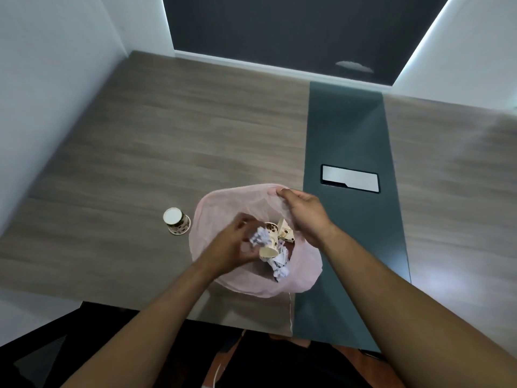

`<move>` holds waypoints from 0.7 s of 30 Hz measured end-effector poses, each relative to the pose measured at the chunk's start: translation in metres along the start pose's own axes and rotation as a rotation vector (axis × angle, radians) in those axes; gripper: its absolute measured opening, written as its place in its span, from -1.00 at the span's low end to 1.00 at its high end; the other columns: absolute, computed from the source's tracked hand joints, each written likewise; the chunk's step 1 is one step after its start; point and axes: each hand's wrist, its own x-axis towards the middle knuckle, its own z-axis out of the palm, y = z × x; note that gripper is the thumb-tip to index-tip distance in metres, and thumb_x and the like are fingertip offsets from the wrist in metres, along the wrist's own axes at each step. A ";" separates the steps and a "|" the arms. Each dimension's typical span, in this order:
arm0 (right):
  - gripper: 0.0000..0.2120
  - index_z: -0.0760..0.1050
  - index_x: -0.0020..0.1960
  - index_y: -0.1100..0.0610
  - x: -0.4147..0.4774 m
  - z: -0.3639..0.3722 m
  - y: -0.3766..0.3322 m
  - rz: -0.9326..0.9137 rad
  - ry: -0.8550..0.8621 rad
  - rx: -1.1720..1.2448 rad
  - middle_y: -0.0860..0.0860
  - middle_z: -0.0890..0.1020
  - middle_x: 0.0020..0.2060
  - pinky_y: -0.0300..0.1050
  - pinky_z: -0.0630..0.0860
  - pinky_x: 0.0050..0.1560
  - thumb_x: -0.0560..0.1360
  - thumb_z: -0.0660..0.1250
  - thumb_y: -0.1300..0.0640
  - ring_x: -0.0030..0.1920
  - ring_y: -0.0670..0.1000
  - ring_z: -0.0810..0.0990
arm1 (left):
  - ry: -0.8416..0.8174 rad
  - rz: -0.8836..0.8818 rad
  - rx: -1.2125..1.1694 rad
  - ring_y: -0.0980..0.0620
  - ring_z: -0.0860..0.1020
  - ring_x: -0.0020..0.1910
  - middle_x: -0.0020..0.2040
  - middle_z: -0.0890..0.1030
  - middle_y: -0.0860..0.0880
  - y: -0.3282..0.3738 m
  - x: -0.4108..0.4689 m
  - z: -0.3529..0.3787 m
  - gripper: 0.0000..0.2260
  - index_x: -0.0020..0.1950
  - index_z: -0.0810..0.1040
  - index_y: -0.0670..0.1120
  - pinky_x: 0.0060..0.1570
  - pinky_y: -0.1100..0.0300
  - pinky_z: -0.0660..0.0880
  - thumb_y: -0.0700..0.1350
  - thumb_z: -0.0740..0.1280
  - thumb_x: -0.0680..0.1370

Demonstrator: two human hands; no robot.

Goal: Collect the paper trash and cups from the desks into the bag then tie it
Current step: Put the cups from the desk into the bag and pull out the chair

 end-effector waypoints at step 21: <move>-0.83 0.82 0.07 -0.17 0.012 0.001 0.000 0.034 -0.020 -0.056 0.07 0.72 -0.01 -0.03 0.46 -0.15 0.60 0.47 -0.17 -0.18 0.11 0.42 | 0.751 -0.594 -0.269 -0.08 0.74 -0.26 -0.24 0.75 -0.04 -0.065 0.038 -0.058 -0.82 -0.04 0.68 -0.08 -0.15 -0.03 0.71 -0.03 0.33 0.64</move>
